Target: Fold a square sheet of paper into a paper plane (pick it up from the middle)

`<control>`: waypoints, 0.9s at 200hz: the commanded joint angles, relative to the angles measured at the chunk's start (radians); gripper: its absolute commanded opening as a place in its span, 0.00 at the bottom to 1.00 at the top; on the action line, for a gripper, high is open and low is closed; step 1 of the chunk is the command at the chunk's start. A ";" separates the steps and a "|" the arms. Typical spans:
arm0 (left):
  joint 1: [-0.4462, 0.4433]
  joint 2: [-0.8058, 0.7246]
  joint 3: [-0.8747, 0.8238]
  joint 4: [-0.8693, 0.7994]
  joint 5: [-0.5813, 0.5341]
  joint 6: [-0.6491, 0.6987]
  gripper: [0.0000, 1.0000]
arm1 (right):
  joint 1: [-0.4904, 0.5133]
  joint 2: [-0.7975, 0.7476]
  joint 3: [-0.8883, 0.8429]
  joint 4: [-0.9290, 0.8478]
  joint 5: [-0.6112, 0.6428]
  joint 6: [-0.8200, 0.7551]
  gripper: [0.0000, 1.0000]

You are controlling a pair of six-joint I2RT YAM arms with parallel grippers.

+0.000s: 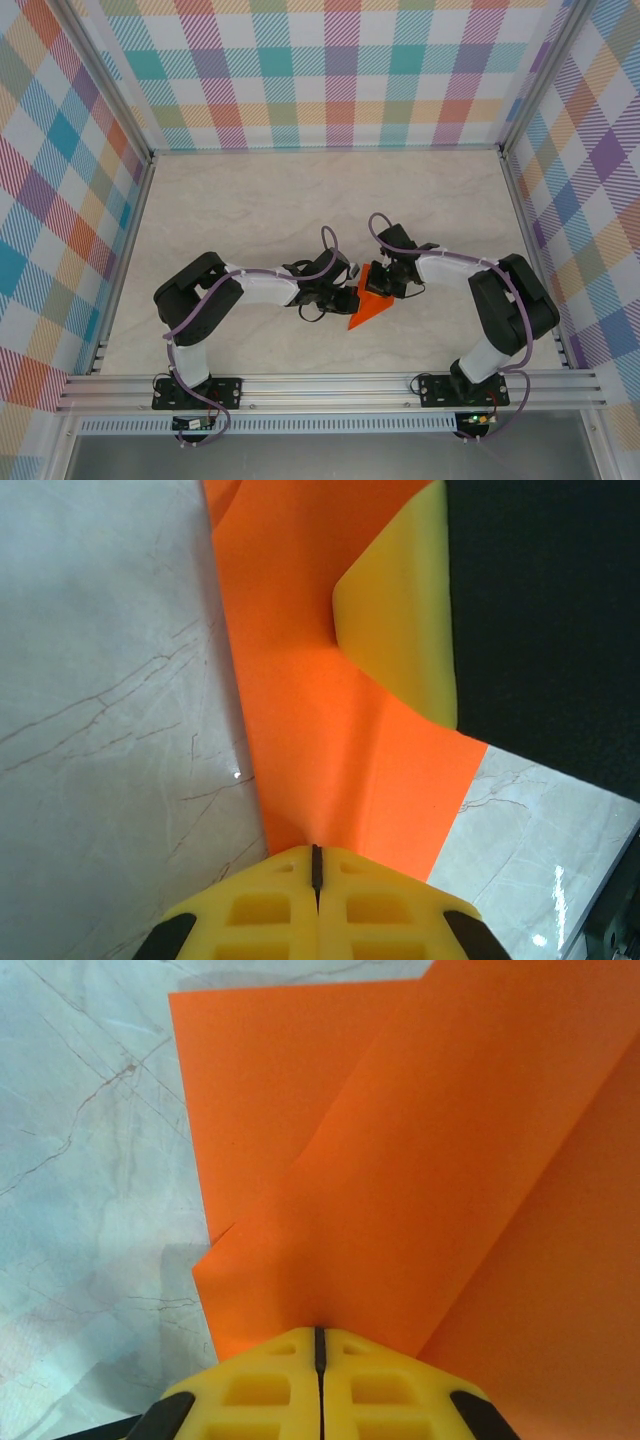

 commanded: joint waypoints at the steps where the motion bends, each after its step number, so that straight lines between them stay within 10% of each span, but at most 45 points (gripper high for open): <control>1: 0.012 -0.020 -0.003 -0.122 -0.016 0.011 0.03 | -0.007 0.014 -0.047 -0.001 0.047 0.002 0.06; 180: 0.045 -0.034 -0.038 0.142 0.120 -0.195 0.09 | -0.006 0.011 -0.100 0.044 0.033 0.016 0.06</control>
